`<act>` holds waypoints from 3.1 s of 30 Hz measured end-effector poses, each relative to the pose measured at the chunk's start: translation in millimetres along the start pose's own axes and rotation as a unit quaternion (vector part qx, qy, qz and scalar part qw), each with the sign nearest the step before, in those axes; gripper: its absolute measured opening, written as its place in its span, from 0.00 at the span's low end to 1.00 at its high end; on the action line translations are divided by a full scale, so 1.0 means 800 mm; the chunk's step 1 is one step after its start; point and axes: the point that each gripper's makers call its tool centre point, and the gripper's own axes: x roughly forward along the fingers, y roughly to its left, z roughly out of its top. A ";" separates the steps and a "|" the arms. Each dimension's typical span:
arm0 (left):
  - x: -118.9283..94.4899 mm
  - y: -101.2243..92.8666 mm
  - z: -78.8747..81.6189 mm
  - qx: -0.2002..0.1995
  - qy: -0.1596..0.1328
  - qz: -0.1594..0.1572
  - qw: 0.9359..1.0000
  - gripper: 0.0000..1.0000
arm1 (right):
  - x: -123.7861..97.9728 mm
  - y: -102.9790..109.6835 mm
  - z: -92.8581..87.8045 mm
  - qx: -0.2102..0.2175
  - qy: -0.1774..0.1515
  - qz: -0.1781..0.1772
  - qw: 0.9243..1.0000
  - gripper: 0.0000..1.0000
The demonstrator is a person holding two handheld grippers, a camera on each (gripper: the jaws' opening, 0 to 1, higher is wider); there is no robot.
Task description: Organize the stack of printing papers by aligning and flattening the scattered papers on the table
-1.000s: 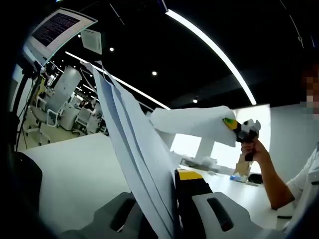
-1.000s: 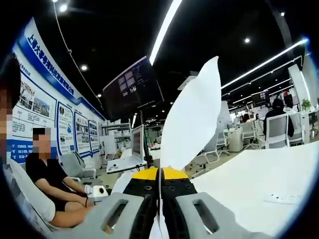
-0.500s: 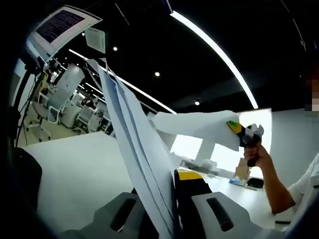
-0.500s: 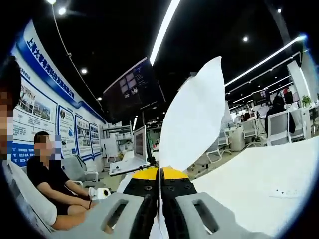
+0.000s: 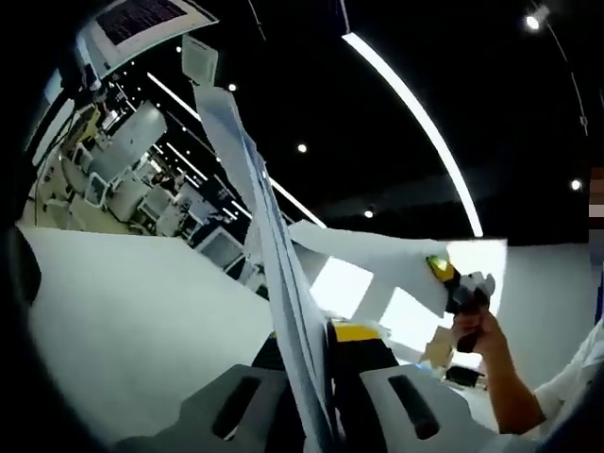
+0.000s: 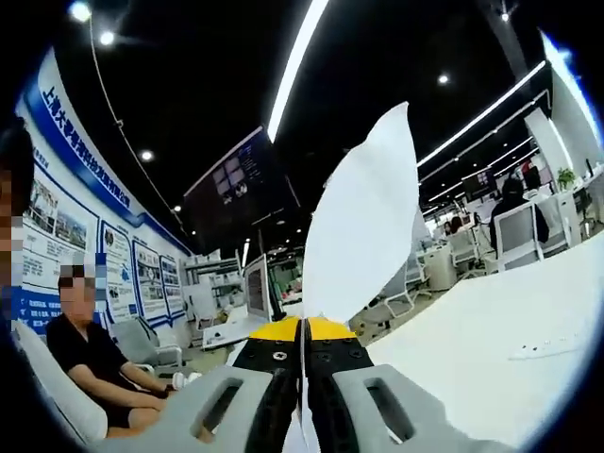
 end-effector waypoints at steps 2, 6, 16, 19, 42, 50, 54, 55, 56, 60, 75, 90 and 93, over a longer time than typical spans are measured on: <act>0.001 -0.003 -0.004 0.000 0.002 0.001 1.000 0.08 | 0.000 -0.004 -0.002 0.003 -0.003 -0.004 1.000 0.00; 0.001 -0.005 -0.001 -0.035 -0.014 -0.005 0.999 0.07 | -0.002 -0.008 -0.011 0.017 -0.014 -0.011 1.000 0.00; -0.004 -0.005 0.004 -0.053 -0.030 -0.001 0.998 0.07 | -0.003 0.006 -0.018 0.047 -0.057 0.010 0.997 0.00; -0.004 -0.007 0.004 -0.055 -0.031 -0.003 0.998 0.07 | -0.005 0.011 -0.022 0.048 -0.063 0.014 0.997 0.00; -0.011 -0.026 0.008 -0.096 -0.047 -0.038 0.994 0.07 | -0.015 -0.009 -0.067 0.103 -0.099 0.000 0.990 0.00; -0.011 -0.025 0.008 -0.100 -0.048 -0.037 0.993 0.07 | -0.016 -0.012 -0.086 0.095 -0.087 -0.014 0.992 0.00; -0.011 -0.022 0.009 -0.105 -0.051 -0.036 0.993 0.07 | -0.015 -0.009 -0.089 0.088 -0.082 -0.015 0.993 0.00; -0.011 -0.022 0.009 -0.105 -0.051 -0.035 0.992 0.07 | -0.015 -0.007 -0.090 0.087 -0.082 -0.015 0.993 0.00; -0.011 -0.022 0.010 -0.106 -0.052 -0.035 0.992 0.07 | -0.015 -0.006 -0.092 0.086 -0.082 -0.016 0.993 0.00; -0.011 -0.022 0.010 -0.109 -0.052 -0.035 0.992 0.07 | -0.016 -0.004 -0.101 0.083 -0.078 -0.018 0.993 0.00; -0.010 -0.015 0.012 -0.128 -0.053 -0.034 0.990 0.07 | -0.026 0.005 -0.120 0.092 -0.057 -0.012 0.994 0.00; -0.012 -0.022 0.013 -0.148 -0.059 -0.043 0.986 0.09 | -0.016 0.017 -0.140 0.097 -0.036 0.000 0.995 0.00; -0.012 -0.021 0.014 -0.147 -0.060 -0.042 0.986 0.10 | -0.017 0.019 -0.142 0.098 -0.033 0.005 0.995 0.00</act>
